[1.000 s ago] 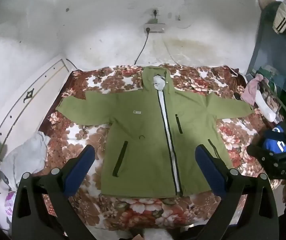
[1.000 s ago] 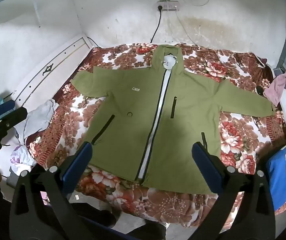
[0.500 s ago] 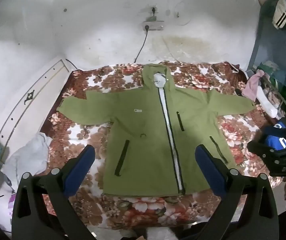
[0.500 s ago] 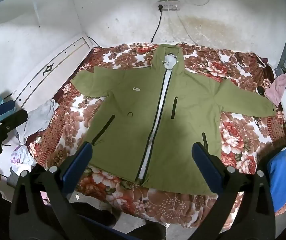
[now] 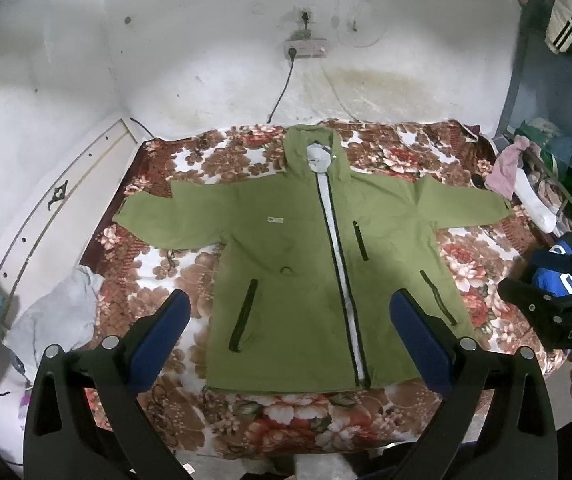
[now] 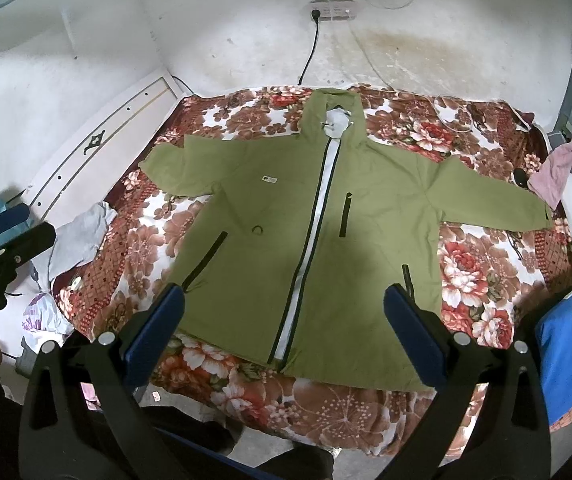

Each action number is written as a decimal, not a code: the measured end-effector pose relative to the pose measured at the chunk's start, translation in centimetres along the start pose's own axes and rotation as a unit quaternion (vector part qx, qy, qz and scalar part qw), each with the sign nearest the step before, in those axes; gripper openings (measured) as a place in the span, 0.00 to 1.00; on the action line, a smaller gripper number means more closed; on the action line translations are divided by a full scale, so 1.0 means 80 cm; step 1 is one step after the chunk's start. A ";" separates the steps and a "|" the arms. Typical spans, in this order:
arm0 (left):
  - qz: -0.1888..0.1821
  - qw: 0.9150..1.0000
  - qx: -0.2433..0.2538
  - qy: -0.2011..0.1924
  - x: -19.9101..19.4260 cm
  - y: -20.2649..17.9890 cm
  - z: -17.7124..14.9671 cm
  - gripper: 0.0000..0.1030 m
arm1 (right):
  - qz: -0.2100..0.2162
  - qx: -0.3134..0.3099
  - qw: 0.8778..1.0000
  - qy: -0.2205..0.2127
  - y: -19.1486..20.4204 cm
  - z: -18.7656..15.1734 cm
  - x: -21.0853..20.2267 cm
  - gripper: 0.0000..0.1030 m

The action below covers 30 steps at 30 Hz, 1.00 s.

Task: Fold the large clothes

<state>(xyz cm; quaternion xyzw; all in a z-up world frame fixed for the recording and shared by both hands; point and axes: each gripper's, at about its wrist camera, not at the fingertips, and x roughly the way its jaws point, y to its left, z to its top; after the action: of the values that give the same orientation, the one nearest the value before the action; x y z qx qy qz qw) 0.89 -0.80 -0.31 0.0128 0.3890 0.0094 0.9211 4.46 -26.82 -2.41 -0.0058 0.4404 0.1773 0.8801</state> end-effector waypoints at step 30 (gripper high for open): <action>0.048 0.998 -0.016 0.023 -0.007 -0.098 0.020 0.95 | 0.046 -0.021 0.999 -0.006 -0.090 0.014 -0.022 0.96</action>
<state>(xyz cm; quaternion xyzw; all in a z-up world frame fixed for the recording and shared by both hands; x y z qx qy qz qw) 1.70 -8.67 0.93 0.0164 0.4086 0.0603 0.9106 6.68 -33.89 -1.40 -0.0031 0.4311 0.2263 0.8734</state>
